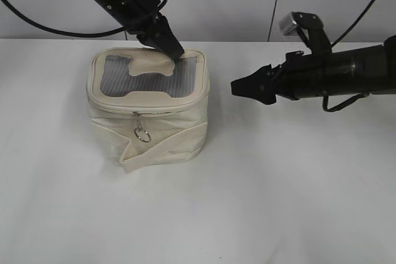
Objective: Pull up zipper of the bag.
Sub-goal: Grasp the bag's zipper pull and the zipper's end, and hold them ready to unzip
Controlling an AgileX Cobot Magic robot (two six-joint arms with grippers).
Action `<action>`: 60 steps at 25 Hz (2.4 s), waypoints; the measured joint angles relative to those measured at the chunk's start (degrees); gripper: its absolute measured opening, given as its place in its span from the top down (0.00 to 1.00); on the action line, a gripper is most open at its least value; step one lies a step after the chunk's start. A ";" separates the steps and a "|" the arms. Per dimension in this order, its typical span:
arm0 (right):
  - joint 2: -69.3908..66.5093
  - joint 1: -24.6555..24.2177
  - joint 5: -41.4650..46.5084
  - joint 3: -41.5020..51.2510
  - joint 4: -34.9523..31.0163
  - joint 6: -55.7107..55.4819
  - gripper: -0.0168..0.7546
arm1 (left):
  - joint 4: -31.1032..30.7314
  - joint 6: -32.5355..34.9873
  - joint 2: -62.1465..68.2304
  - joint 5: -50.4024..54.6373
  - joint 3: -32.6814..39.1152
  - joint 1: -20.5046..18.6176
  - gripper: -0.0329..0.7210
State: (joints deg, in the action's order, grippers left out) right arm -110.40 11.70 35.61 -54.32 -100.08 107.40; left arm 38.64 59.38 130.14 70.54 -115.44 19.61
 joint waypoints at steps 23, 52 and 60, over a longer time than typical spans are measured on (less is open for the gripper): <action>-10.74 6.91 -3.03 -11.22 -4.23 8.83 0.38 | -0.11 -1.22 0.00 -0.10 0.00 0.00 0.91; -13.47 7.14 -2.91 -15.42 -4.39 8.83 0.68 | -0.13 -1.77 0.00 -0.10 0.00 0.07 0.91; -13.70 9.02 -5.23 -15.87 -4.62 8.83 0.68 | -0.24 -2.02 0.00 -0.10 0.00 0.07 0.91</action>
State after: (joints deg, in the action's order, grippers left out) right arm -124.10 20.72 30.38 -70.19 -104.69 116.23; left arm 38.39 57.36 130.14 70.43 -115.44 19.68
